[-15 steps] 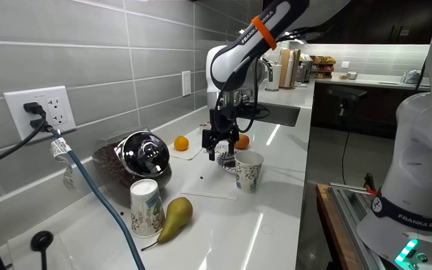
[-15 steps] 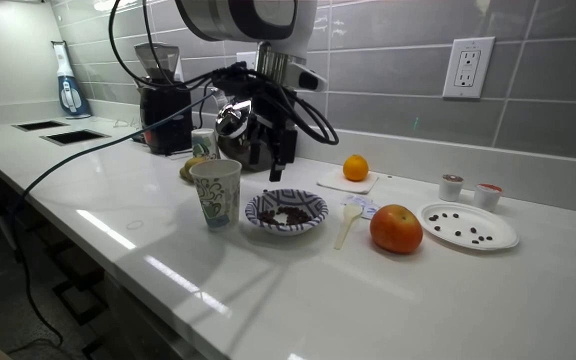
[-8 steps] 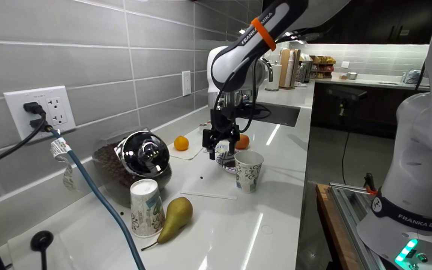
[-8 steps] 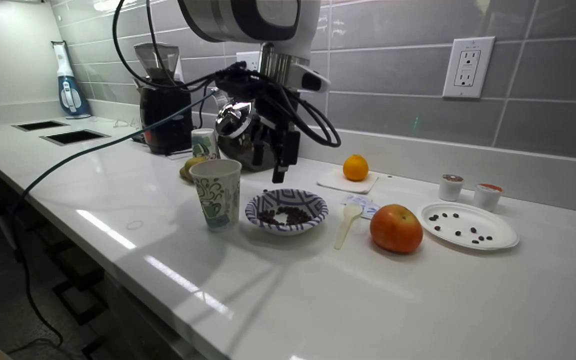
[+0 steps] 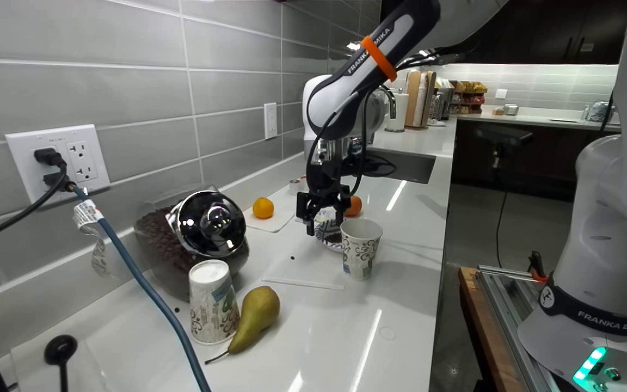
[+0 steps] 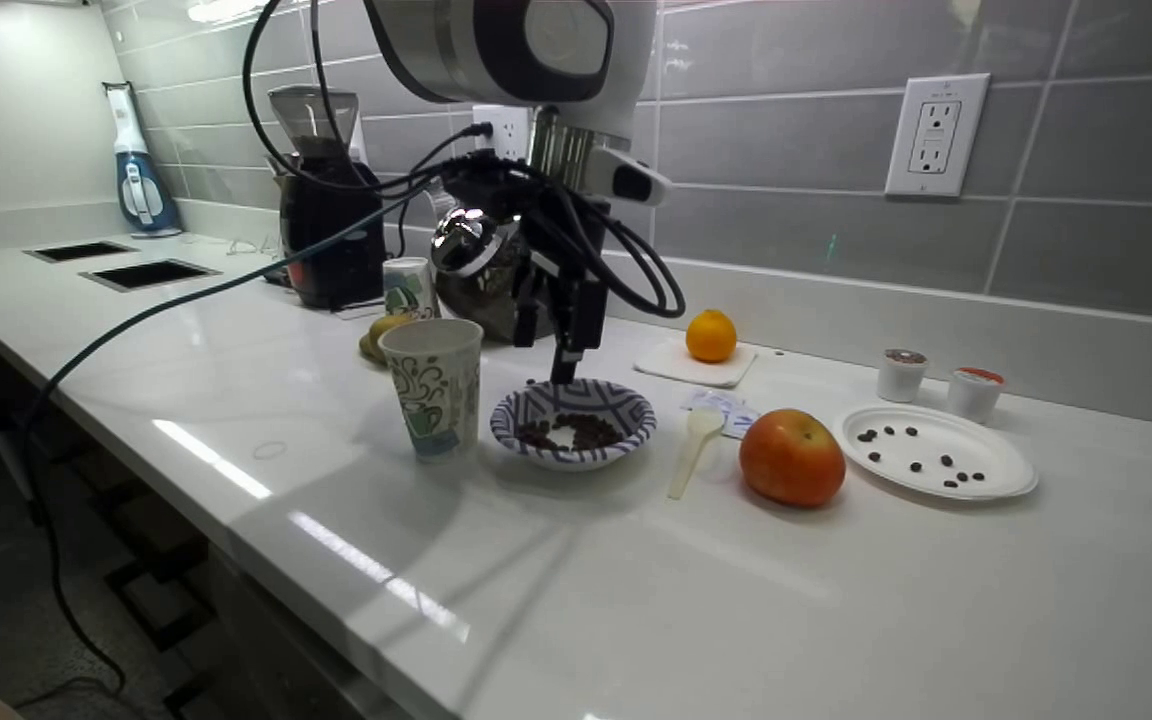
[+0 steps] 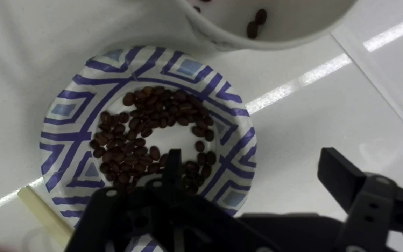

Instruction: Move the bowl backwards, then move the white plate to the left

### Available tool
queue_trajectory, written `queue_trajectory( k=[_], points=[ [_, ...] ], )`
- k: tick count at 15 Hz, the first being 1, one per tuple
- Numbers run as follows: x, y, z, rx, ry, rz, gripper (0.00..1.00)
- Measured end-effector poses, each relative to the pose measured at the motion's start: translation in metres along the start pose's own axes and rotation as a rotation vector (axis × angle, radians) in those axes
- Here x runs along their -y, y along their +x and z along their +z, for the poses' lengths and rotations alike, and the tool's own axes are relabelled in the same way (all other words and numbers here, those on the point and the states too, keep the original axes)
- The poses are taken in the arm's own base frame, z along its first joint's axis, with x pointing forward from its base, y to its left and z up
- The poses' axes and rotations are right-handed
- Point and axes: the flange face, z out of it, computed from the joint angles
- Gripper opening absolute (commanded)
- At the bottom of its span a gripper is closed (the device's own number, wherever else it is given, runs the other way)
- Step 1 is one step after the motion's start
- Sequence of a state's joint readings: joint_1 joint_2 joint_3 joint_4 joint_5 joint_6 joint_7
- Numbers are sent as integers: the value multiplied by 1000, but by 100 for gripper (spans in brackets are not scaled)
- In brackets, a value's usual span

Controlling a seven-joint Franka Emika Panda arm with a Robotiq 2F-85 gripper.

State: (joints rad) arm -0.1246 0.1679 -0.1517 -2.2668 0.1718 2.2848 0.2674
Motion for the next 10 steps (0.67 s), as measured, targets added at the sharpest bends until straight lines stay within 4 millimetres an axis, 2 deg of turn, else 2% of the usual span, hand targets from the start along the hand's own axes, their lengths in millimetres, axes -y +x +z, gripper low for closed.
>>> queue_trajectory(
  k=[4,6,8,10],
  points=[
    [-7,6,9,-7,-4,25,99],
    [-9,10,12,-19,-4,34,84],
    [-10,13,15,-30,-4,38,64],
    [-10,15,17,-36,-5,41,61]
  ],
)
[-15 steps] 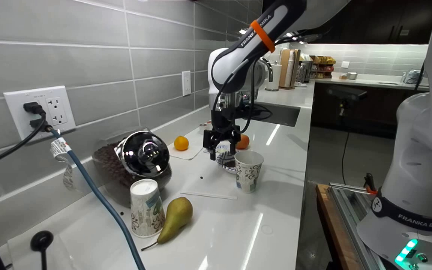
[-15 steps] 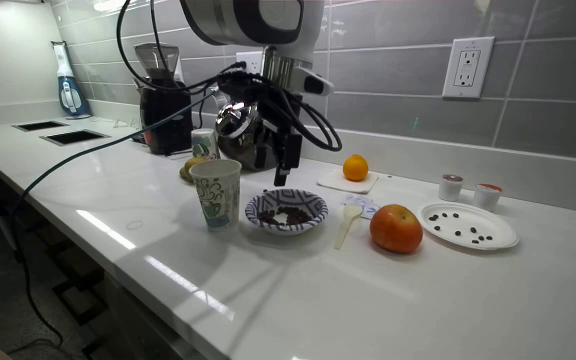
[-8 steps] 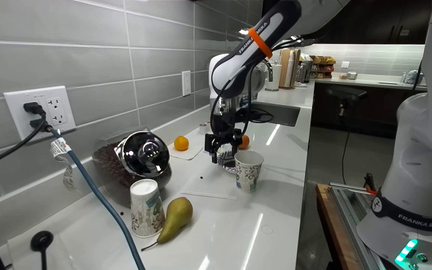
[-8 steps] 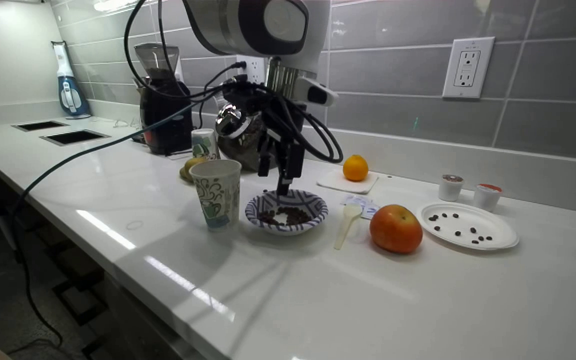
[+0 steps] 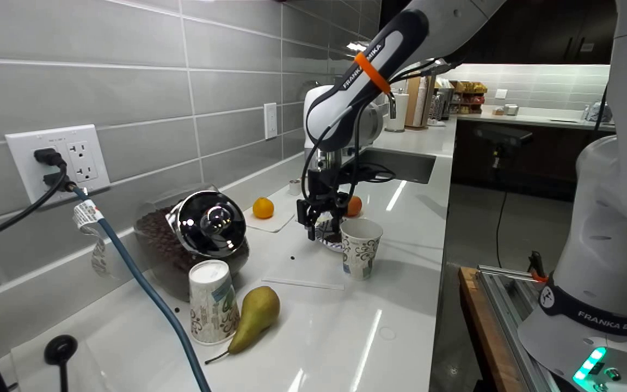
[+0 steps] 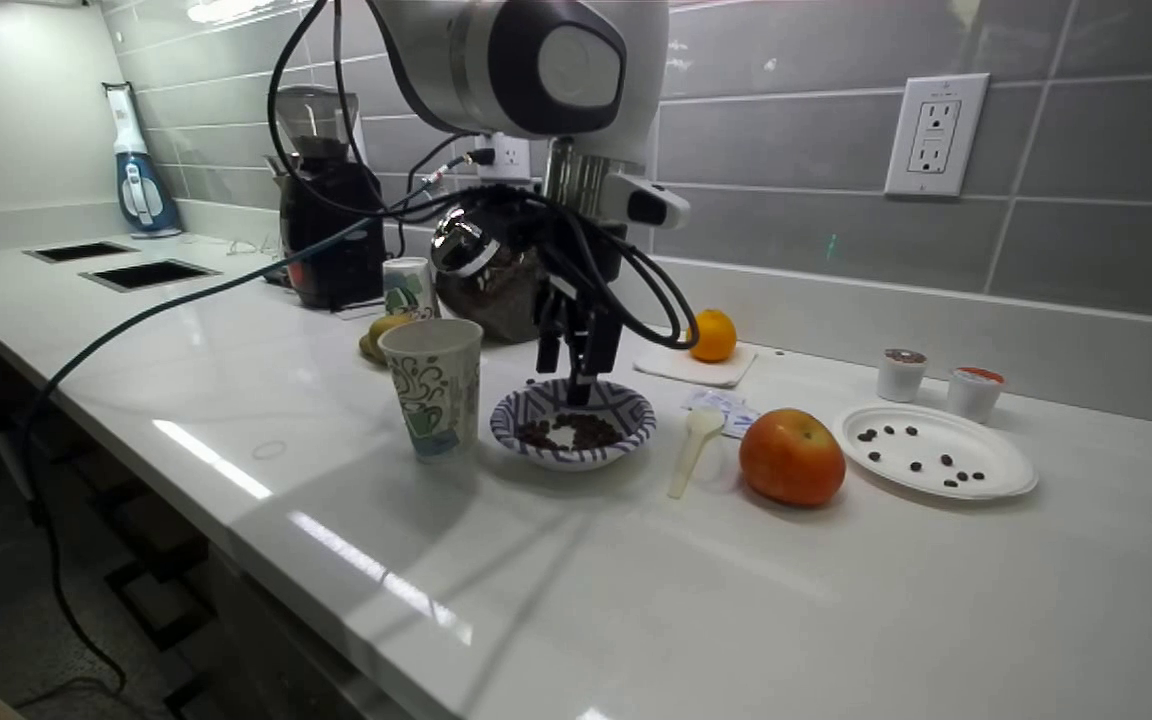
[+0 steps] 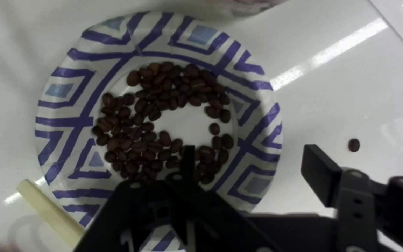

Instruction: Move the bowl backwards, then move the white plate to the left

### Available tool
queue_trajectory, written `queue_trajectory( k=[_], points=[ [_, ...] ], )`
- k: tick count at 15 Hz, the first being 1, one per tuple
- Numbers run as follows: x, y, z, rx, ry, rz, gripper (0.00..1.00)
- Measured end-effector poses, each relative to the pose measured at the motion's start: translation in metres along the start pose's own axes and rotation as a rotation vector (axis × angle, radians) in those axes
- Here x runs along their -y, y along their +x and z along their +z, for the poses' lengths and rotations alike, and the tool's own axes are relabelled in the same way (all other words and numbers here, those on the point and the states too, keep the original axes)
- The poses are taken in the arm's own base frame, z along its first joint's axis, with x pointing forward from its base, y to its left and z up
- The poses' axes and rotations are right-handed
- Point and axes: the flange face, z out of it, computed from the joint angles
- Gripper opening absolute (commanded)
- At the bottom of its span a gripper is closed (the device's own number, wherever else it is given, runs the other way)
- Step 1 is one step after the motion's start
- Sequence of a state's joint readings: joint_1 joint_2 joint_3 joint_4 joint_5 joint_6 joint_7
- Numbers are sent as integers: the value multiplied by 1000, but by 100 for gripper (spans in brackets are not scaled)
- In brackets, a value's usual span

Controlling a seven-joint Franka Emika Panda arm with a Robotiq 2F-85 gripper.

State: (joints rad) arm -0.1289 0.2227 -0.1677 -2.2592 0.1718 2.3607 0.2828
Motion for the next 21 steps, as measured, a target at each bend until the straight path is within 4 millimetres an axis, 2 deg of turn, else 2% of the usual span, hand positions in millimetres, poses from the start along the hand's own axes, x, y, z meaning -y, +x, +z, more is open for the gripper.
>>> queue_trajectory(
  k=[2,3,4,5,6,7,9,11,12,15,21],
  points=[
    [1,3,2,-7,-1,1,54],
    [1,5,4,-11,-1,0,55],
    [2,7,5,-14,-2,0,50],
    [3,9,7,-17,-5,-1,50],
    [4,11,9,-18,-6,-3,44],
    [6,13,10,-19,-8,-4,45],
    [9,16,13,-20,-12,-9,33],
    [12,19,15,-21,-15,-13,11],
    [14,20,15,-22,-17,-15,5],
    [18,24,10,-39,-23,-24,0],
    [28,29,0,-69,-57,-79,1]
  ],
)
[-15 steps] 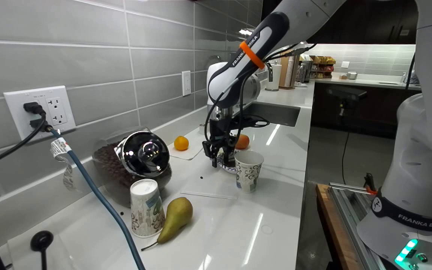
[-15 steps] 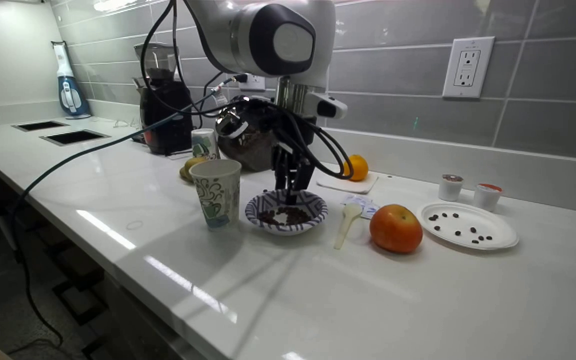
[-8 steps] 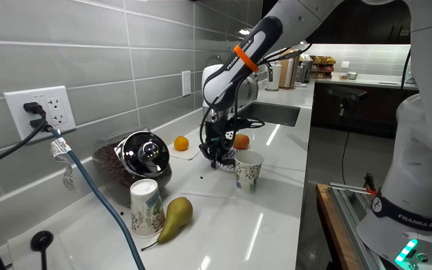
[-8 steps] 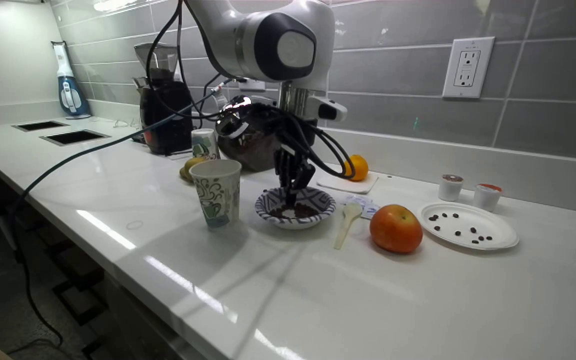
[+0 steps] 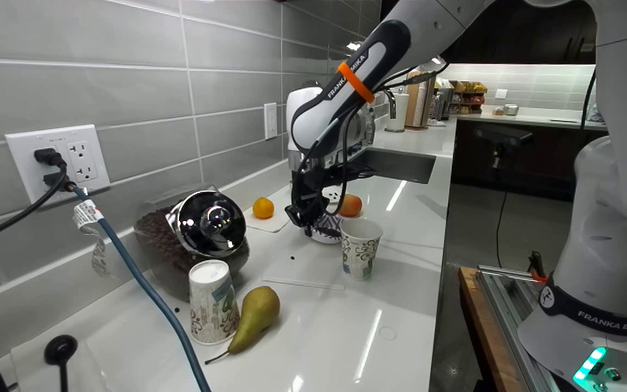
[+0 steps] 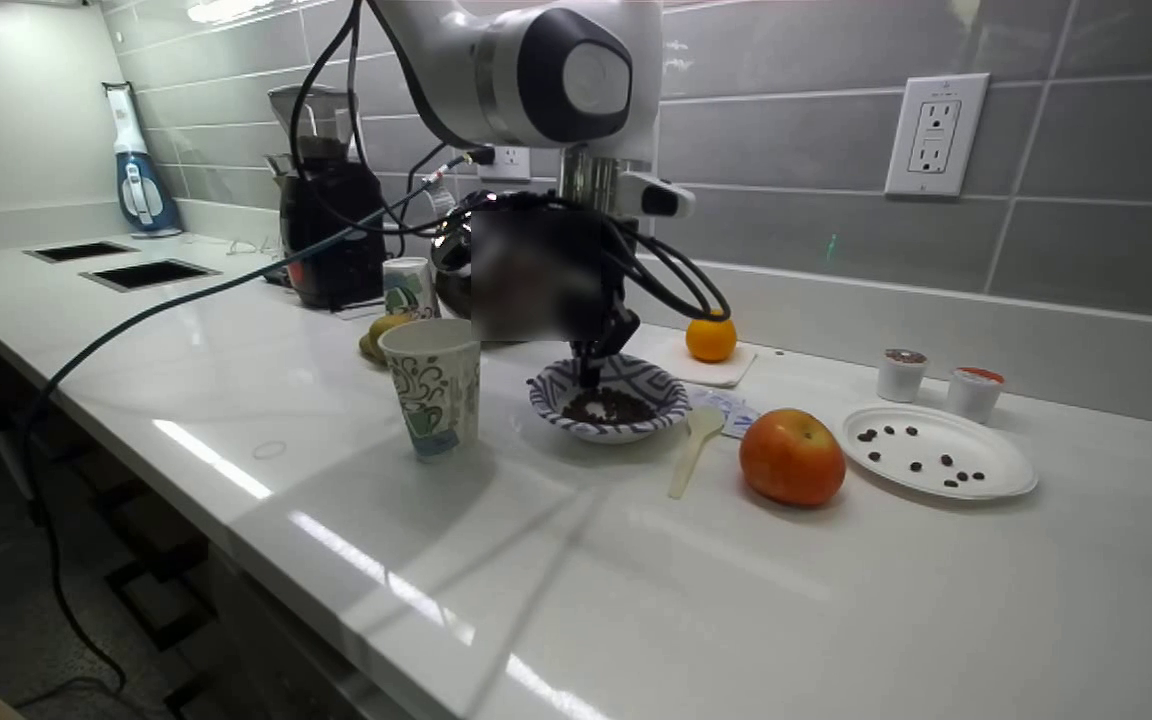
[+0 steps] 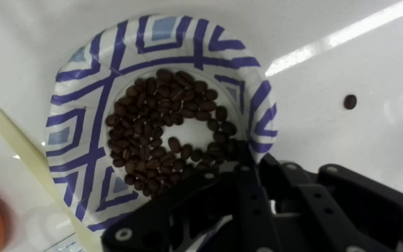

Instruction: Move the bowl backwards, then move the white plate to the left

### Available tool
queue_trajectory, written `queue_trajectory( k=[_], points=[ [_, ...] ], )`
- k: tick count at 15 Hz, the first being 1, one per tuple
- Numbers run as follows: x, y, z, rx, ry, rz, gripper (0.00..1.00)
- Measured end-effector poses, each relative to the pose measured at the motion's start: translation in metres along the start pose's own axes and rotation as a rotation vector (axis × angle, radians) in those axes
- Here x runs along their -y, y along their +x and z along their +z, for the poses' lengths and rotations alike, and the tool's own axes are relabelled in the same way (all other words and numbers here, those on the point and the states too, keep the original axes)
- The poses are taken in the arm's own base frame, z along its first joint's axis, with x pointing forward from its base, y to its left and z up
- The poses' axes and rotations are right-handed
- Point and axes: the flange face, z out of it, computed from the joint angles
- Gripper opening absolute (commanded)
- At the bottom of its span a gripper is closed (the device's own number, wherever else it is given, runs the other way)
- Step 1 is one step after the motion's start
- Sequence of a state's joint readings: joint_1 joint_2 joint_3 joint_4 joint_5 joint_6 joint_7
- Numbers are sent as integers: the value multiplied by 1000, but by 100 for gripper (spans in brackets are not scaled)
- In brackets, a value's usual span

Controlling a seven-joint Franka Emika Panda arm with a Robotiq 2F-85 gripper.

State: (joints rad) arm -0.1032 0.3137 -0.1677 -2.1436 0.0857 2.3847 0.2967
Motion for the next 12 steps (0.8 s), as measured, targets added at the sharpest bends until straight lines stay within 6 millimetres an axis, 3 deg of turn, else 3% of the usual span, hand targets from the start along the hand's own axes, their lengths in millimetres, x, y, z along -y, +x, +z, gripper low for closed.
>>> queue_trajectory(
  k=[6,12],
  points=[
    [21,13,-5,2,-66,-92,1],
    [68,22,3,39,-189,-256,1]
  ],
)
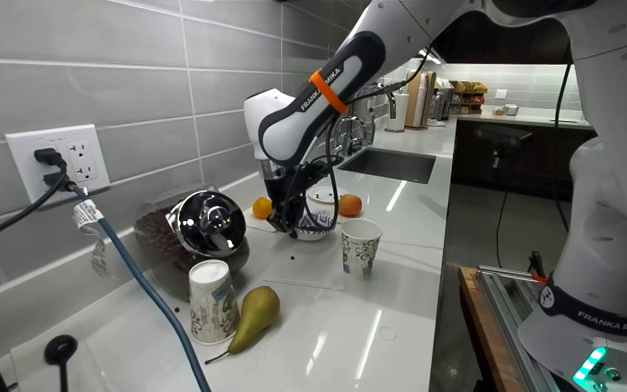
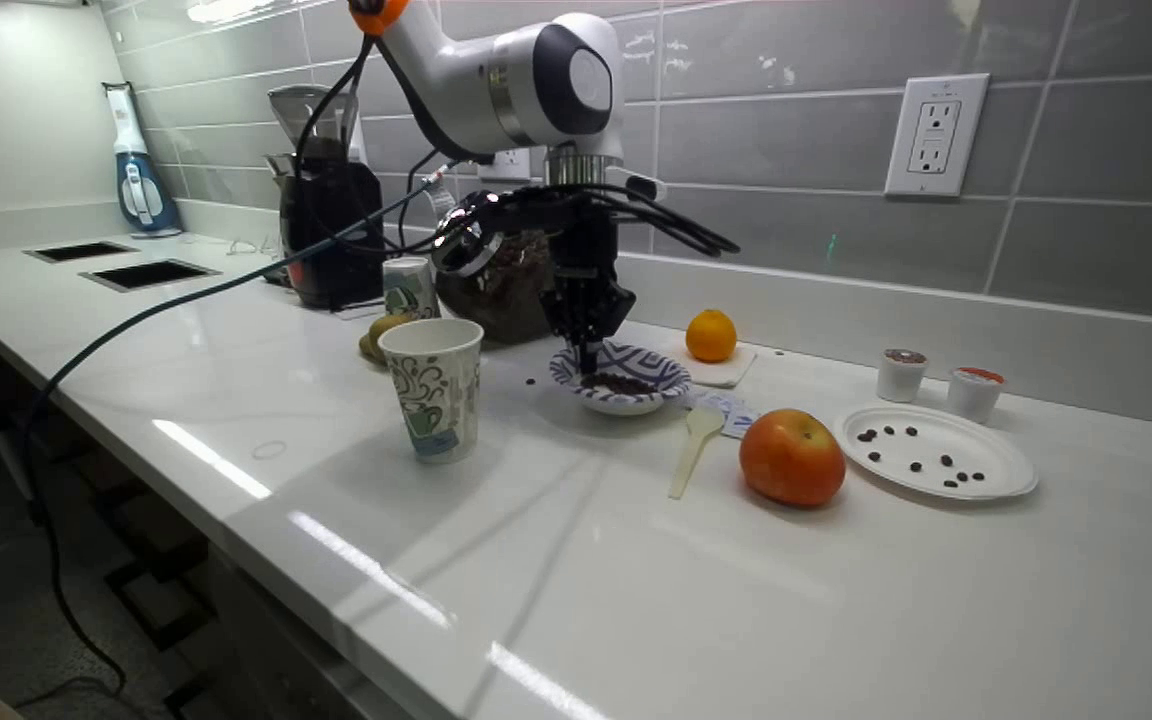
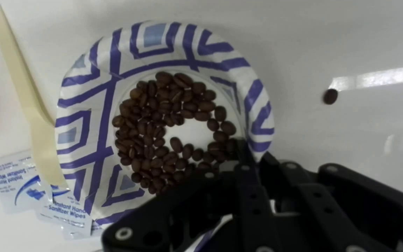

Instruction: Move the bowl backwards, then move the white plate to the left

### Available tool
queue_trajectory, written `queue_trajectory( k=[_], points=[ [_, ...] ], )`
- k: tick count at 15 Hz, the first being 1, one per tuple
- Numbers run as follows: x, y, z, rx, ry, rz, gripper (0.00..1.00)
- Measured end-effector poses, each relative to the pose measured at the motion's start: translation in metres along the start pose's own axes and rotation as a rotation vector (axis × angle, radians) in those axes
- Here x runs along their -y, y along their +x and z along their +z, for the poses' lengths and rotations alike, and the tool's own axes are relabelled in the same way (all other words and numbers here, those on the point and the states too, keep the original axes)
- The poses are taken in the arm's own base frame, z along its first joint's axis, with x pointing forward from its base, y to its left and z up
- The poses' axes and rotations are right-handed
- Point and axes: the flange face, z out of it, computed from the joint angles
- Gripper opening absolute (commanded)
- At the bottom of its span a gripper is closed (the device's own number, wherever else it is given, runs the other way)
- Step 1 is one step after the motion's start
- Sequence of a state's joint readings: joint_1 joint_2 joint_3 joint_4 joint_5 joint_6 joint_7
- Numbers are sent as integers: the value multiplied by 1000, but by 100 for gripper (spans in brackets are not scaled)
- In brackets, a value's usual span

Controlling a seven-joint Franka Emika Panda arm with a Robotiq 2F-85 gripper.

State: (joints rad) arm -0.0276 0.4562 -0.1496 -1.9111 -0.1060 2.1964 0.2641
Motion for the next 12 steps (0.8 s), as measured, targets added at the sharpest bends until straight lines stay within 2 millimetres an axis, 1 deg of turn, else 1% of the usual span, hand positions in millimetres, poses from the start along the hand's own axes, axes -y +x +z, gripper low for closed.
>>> queue_trajectory(
  k=[3,6,7,9,10,12],
  points=[
    [25,10,-2,-16,-60,-81,1],
    [42,15,-7,-41,-86,-145,1],
    [46,16,-10,-49,-88,-162,29],
    [51,17,-14,-59,-91,-188,37],
    [52,17,-16,-61,-90,-198,46],
    [54,17,-16,-61,-90,-212,58]
  ],
)
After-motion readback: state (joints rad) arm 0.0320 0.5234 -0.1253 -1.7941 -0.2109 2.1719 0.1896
